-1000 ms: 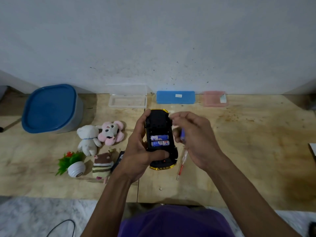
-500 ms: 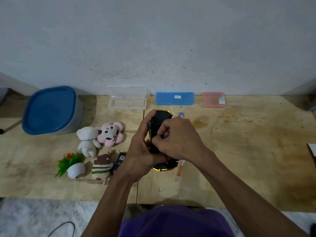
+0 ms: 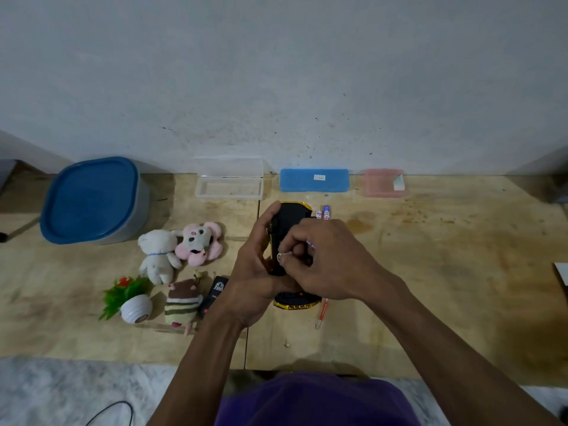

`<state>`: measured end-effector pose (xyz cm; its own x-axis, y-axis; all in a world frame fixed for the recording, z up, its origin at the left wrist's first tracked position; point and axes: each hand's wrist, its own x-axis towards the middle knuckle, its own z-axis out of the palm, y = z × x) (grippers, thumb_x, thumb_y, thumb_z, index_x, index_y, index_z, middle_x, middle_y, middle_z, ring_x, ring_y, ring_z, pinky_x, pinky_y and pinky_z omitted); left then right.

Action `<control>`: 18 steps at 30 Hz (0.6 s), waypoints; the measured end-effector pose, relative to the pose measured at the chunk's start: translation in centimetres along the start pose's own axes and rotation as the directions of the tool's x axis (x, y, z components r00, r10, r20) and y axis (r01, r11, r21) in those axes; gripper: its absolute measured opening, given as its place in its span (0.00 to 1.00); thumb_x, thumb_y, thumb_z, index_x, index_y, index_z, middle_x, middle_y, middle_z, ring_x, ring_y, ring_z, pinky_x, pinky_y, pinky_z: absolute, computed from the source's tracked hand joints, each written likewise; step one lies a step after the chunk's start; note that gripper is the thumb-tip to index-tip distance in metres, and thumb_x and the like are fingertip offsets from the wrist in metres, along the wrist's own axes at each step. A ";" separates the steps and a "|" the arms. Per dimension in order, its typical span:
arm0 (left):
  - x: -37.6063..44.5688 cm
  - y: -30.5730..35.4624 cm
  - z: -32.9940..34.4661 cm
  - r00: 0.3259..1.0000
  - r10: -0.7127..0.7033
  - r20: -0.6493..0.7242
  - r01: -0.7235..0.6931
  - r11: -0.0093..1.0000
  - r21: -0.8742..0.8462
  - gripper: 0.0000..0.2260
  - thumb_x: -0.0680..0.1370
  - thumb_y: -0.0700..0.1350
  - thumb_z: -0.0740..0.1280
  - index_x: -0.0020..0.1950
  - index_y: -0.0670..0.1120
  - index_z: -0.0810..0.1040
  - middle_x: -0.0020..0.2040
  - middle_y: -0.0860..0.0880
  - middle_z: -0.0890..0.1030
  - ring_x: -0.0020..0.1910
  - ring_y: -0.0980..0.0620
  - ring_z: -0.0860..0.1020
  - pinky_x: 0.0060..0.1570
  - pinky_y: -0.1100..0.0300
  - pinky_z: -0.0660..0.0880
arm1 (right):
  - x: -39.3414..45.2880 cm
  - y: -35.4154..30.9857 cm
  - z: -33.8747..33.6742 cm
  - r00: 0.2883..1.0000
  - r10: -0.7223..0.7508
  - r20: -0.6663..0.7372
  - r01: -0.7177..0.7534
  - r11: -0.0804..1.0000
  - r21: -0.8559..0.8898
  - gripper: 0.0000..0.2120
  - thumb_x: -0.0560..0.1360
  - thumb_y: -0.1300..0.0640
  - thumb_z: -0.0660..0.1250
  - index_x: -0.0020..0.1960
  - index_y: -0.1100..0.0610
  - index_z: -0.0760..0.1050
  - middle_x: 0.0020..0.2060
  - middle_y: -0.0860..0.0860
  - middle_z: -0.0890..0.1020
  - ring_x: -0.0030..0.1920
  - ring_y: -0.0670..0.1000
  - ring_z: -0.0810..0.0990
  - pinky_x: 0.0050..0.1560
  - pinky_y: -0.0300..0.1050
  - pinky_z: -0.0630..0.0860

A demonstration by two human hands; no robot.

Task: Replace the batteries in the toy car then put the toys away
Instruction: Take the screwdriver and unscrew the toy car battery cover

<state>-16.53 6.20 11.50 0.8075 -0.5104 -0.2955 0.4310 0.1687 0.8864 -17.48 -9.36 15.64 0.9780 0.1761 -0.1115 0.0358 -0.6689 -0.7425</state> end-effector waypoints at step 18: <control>-0.1 0.8 -1.1 1.000 0.004 0.006 -0.004 1.000 -0.001 0.51 0.65 0.21 0.71 0.80 0.58 0.61 0.74 0.41 0.71 0.64 0.32 0.77 0.53 0.42 0.81 | 1.3 0.8 -2.1 0.993 -0.083 0.089 0.073 0.992 0.107 0.04 0.80 0.52 0.67 0.51 0.50 0.80 0.43 0.42 0.76 0.42 0.41 0.77 0.44 0.35 0.71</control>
<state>-15.81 7.27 11.81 0.8069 -0.5147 -0.2899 0.4283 0.1719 0.8871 -15.78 -11.21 16.33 0.9495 0.2945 -0.1079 0.0852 -0.5732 -0.8150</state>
